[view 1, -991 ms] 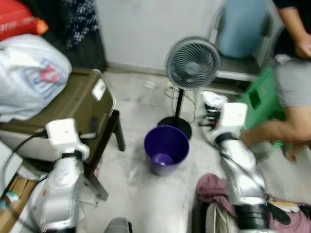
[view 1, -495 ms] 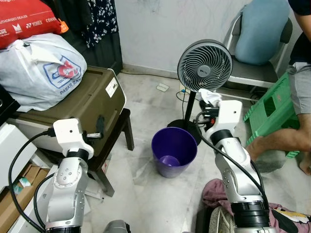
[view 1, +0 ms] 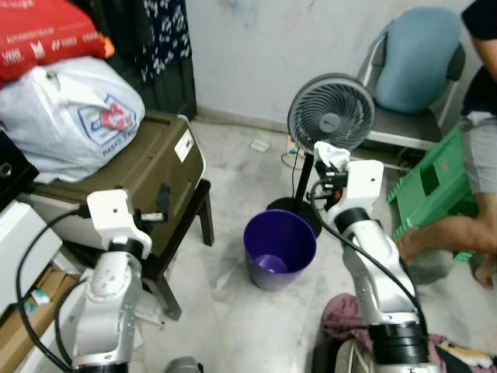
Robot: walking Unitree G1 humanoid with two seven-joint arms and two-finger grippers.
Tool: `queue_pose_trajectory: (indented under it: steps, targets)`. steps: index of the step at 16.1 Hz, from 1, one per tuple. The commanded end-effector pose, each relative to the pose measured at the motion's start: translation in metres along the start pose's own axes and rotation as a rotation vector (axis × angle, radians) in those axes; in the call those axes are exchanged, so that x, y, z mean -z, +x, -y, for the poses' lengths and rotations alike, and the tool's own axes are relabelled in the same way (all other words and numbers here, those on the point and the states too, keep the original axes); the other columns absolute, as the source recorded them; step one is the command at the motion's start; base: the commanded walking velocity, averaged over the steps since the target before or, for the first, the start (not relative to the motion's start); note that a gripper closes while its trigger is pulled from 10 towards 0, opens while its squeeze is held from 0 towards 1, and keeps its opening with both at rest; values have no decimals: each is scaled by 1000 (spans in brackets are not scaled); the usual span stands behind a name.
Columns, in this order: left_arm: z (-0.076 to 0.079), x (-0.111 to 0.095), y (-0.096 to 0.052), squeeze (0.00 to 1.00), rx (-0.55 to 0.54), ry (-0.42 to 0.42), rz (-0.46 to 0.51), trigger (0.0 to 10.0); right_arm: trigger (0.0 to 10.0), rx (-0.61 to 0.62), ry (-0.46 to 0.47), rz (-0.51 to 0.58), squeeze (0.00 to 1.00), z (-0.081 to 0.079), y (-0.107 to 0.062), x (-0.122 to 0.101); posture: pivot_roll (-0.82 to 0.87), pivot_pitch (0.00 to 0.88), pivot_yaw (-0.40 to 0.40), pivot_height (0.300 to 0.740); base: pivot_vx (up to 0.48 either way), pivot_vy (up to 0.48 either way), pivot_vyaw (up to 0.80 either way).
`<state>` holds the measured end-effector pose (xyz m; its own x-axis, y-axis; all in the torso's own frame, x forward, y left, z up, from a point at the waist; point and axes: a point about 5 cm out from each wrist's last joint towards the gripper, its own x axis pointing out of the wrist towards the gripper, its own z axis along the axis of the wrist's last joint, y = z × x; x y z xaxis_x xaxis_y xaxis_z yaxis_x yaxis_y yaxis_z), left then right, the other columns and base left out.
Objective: Clean up the room
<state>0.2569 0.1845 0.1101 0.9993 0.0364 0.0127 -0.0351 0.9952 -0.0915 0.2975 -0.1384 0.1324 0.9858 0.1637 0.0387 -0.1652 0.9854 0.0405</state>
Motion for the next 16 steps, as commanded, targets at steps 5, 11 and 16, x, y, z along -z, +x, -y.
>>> queue_pose_trajectory:
  steps: [5, 11, 16]
  targets:
    - [2, -5, 2, 0, 19, 1, 19, 10000, 10000, 3, -5, 18, 0, 2, 4, -5, -50, 2, -26, 740, 345, 0, 0]
    - [2, -5, 2, 0, 11, -5, 17, 10000, 10000, -2, -6, 24, 0, 0, 6, -5, -50, 3, -27, 740, 334, 0, 0]
    - [2, -5, 4, 0, -10, -3, 14, 10000, 10000, 0, -23, 26, 0, -1, 9, -6, -48, 9, -28, 740, 0, 0, 0]
